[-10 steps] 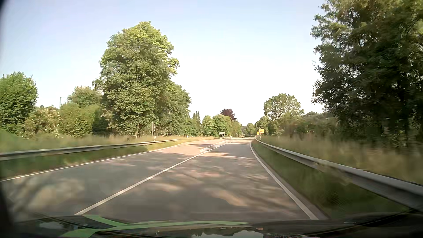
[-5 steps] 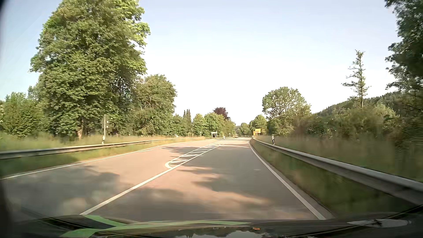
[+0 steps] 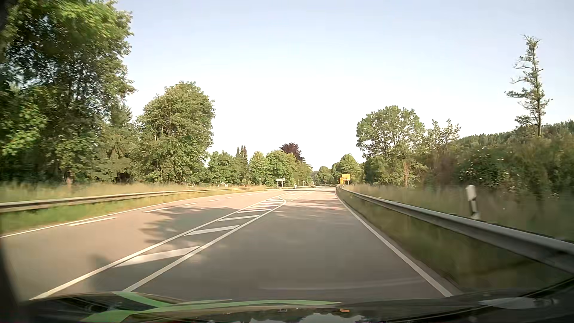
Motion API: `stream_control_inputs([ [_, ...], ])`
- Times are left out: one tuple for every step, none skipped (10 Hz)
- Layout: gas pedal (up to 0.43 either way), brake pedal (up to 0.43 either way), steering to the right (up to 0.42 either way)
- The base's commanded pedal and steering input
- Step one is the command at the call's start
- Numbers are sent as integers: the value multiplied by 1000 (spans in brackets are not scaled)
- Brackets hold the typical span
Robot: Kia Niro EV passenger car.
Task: Follow the waypoints while adhering to traffic rules and regulations
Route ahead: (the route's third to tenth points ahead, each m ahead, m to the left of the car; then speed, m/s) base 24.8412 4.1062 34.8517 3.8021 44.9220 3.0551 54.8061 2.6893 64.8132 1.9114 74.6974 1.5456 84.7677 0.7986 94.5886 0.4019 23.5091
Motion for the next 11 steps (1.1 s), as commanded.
stream_control_inputs([
  [177, 0, 8],
  [189, 0, 8],
  [209, 0, 8],
  [220, 0, 8],
  [220, 0, 8],
  [220, 0, 8],
  [220, 0, 8],
  [209, 0, 8],
  [209, 0, 9],
  [209, 0, 8],
  [209, 0, 8],
])
